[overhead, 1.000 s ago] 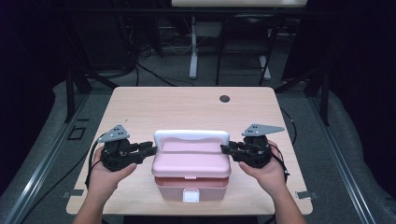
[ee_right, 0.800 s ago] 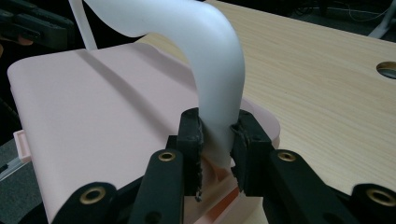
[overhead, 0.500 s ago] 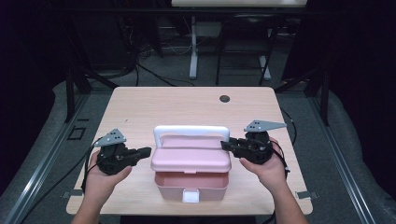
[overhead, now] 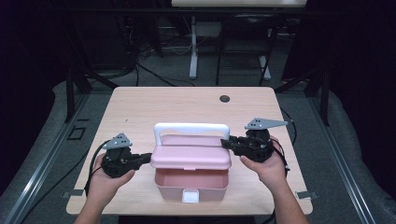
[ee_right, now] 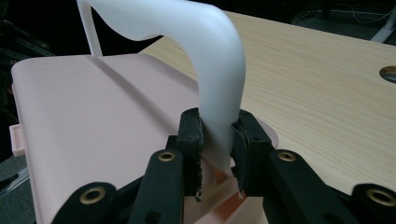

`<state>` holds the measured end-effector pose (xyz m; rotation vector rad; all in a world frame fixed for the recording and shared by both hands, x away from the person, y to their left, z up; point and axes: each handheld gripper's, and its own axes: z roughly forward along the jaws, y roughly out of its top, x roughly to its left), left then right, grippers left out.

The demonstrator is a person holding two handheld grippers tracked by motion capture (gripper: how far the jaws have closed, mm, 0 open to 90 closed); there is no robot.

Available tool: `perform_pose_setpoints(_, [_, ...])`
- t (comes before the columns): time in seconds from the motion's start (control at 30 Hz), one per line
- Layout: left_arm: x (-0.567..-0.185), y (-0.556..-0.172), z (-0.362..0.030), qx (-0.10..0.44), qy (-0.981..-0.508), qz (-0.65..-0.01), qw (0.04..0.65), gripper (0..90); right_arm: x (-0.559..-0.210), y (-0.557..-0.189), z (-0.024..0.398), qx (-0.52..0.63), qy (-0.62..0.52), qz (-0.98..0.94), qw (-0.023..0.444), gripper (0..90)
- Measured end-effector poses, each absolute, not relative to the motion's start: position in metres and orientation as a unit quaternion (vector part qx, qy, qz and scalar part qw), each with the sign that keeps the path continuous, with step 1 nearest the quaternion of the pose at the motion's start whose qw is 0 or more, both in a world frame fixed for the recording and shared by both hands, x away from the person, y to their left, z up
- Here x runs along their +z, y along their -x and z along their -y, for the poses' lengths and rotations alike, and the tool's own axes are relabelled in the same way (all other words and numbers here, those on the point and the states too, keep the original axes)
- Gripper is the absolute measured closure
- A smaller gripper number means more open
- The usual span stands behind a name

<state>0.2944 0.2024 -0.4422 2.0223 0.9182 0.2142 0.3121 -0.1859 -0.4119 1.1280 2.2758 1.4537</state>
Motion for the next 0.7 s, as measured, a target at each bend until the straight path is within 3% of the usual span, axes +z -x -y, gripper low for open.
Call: perform_pose_setpoints(0.7, [-0.442, -0.285, -0.178, 0.068, -0.833, -0.336, 0.434, 89.4, -0.414, -0.314, 0.188, 0.501, -0.39, -0.766, 0.103, 71.1])
